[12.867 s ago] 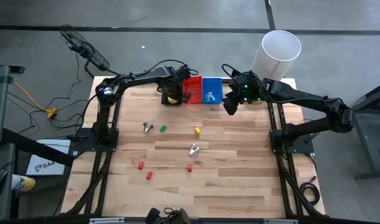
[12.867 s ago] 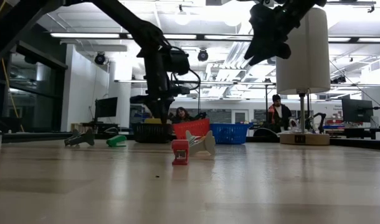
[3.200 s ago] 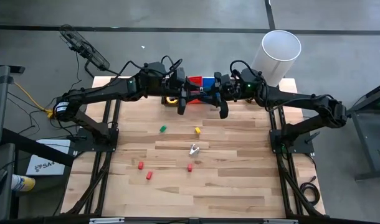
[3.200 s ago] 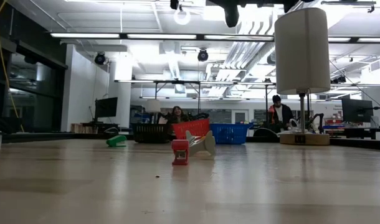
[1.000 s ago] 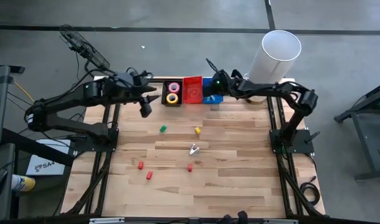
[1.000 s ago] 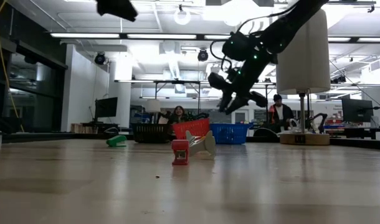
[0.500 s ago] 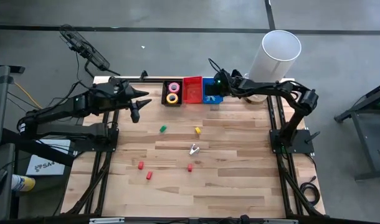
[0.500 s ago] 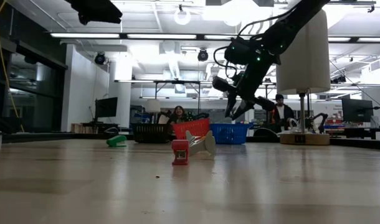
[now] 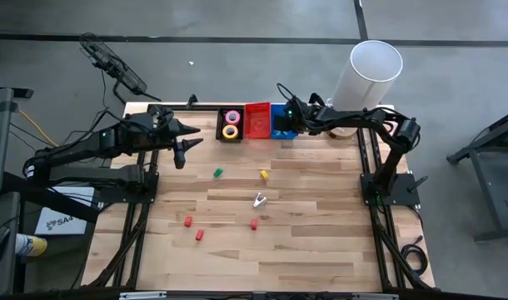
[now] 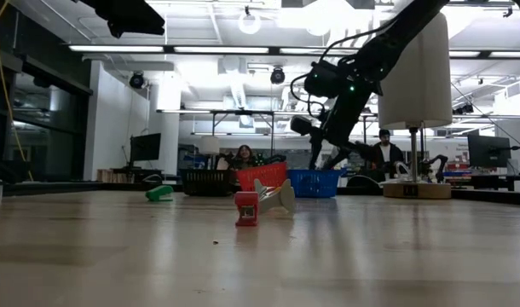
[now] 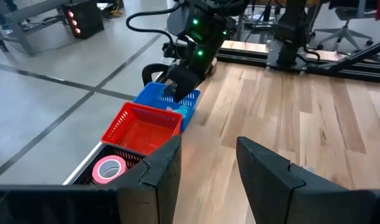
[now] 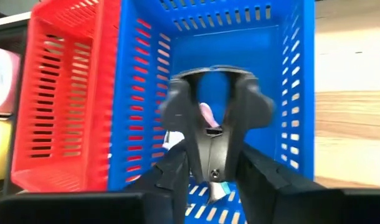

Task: Pick and place Stapler, Stapler remover, tape
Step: Put the black staple remover into the blue bin, then put the gray staple remover into the blue bin

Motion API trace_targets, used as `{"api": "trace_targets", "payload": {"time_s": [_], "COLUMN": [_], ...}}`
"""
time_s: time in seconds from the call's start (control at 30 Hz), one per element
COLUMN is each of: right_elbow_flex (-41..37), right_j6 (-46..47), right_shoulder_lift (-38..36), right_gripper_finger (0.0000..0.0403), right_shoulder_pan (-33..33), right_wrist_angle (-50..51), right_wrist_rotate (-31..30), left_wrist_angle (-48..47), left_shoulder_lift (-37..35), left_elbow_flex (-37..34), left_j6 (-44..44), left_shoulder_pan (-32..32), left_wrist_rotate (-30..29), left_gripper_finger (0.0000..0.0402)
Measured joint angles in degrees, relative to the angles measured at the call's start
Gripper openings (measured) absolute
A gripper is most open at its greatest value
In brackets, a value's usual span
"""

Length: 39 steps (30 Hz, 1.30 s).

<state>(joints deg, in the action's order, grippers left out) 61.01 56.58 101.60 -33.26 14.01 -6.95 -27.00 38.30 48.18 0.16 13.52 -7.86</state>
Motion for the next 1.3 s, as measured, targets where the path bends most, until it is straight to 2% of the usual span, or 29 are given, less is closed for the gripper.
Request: {"api": "trace_targets", "payload": {"time_s": [0.2,0.53,0.67,0.87,1.3], "right_elbow_flex": [0.0,0.0,0.0,0.0,0.0], "right_j6": [-1.0,-1.5,-3.6,-4.8,-6.3], "right_shoulder_lift": [0.0,0.0,0.0,-2.7,-7.5], "right_gripper_finger": [0.0132,0.0137,0.0137,0.0137,0.0138], "right_shoulder_pan": [0.0,0.0,0.3,0.9,8.0], "right_wrist_angle": [-0.1,-1.6,-2.4,-2.9,-2.7], "right_wrist_rotate": [1.5,1.6,3.6,3.6,4.1], "left_wrist_angle": [0.0,0.0,0.0,-0.1,-0.2], "left_shoulder_lift": [0.0,0.0,0.0,-0.3,-0.7], "left_elbow_flex": [0.0,0.0,0.0,0.0,0.0], "left_j6": [0.0,0.0,0.0,0.0,0.0], "left_shoulder_pan": [0.0,0.0,0.0,0.0,0.0], "left_wrist_rotate": [1.1,1.6,1.6,1.6,1.7], "left_gripper_finger": [0.0151,0.0151,0.0151,0.0151,0.0151]}}
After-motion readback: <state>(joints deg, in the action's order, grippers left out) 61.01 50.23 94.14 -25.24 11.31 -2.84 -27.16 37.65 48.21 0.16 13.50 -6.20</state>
